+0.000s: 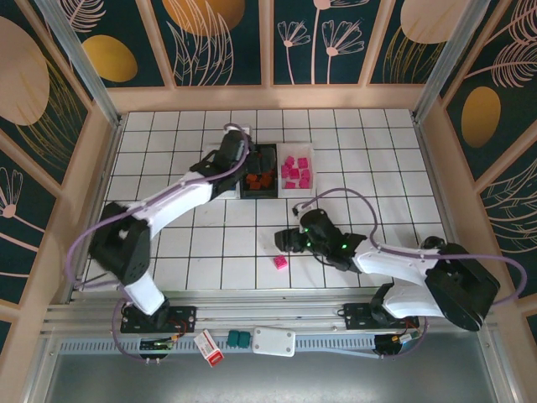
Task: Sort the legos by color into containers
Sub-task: Place the lego in the container, then pick up the lego from the bottom-center of the table, then place the lego in the container.
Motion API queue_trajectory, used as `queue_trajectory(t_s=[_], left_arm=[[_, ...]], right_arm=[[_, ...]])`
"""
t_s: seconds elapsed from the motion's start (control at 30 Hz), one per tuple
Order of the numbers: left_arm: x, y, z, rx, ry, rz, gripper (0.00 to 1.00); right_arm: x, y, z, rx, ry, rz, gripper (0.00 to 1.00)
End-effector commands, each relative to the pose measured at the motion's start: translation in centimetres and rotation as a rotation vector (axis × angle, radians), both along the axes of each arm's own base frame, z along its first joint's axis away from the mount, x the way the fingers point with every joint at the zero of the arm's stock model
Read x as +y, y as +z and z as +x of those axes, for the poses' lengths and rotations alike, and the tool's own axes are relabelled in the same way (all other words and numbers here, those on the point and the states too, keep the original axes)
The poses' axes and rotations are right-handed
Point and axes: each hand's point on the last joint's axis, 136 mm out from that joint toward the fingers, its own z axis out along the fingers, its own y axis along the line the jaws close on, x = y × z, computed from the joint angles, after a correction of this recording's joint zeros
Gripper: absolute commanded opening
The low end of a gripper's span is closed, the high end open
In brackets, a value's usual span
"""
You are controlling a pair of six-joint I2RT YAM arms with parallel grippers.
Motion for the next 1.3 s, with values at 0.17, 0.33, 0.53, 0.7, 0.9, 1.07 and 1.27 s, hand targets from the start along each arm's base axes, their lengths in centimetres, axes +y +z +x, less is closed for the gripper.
queue_trajectory(t_s=[0.17, 0.33, 0.53, 0.7, 0.9, 1.07, 1.27], left_arm=[[4.8, 0.2, -7.0, -0.028, 0.056, -0.128, 0.98], [7.4, -2.3, -10.1, 0.006, 0.101, -0.145, 0.98], [10.5, -5.5, -12.1, 0.055, 0.199, -0.087, 0.99], [12.0, -7.4, -13.0, 0.095, 0.251, -0.041, 0.99], [12.8, -8.5, -14.0, 0.106, 0.267, -0.054, 0.99], [13.3, -9.0, -14.8, 0.102, 0.265, -0.071, 0.99], [13.7, -9.2, -15.4, 0.114, 0.275, -0.077, 0.98]], right_arm=[[0.4, -3.8, -3.6, 0.053, 0.079, -0.202, 0.72], [1.0, -4.7, -4.4, 0.052, 0.115, -0.262, 0.70], [1.5, -5.3, -4.8, 0.035, 0.147, -0.330, 0.59], [1.9, -4.8, -4.9, 0.011, 0.163, -0.342, 0.38], [3.3, 0.5, -2.4, -0.101, 0.150, -0.198, 0.24], [2.6, 6.7, 5.5, -0.225, 0.021, -0.048, 0.23], [1.0, 8.7, 15.8, -0.269, -0.167, -0.021, 0.23]])
